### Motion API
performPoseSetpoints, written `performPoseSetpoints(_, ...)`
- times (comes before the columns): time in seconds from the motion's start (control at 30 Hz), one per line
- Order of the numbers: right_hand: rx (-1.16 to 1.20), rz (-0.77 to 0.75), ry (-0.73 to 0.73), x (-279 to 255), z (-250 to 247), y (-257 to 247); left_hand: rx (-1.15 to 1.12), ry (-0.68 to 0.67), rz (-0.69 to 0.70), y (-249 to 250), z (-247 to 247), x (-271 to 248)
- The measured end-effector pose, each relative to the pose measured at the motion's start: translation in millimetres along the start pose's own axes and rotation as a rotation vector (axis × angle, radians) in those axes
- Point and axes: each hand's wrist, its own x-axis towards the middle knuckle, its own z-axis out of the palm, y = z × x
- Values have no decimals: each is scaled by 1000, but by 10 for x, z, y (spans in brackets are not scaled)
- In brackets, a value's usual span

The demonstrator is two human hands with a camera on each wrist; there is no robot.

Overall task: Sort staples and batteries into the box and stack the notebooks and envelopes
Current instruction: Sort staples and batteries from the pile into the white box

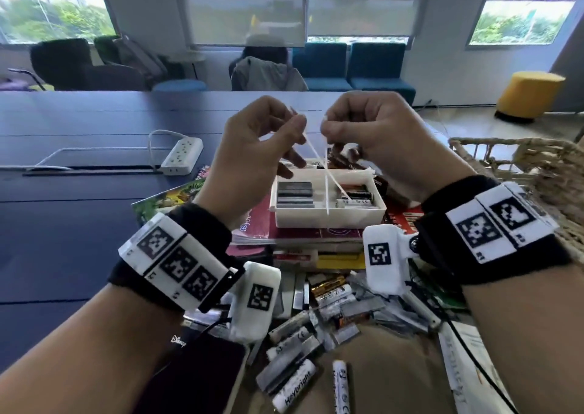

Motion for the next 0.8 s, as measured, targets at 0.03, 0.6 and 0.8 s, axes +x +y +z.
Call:
performPoseSetpoints(0.03,21,-22,68,-5,-24,17,-20,14,3,-23,-12,5)
performPoseSetpoints(0.6,405,-82,773,14,-322,390,-235,274,-129,-440,-27,14)
performPoseSetpoints(0.8,344,-2,782,-13,-327,450,-53,91,-206,-404,-13,-36)
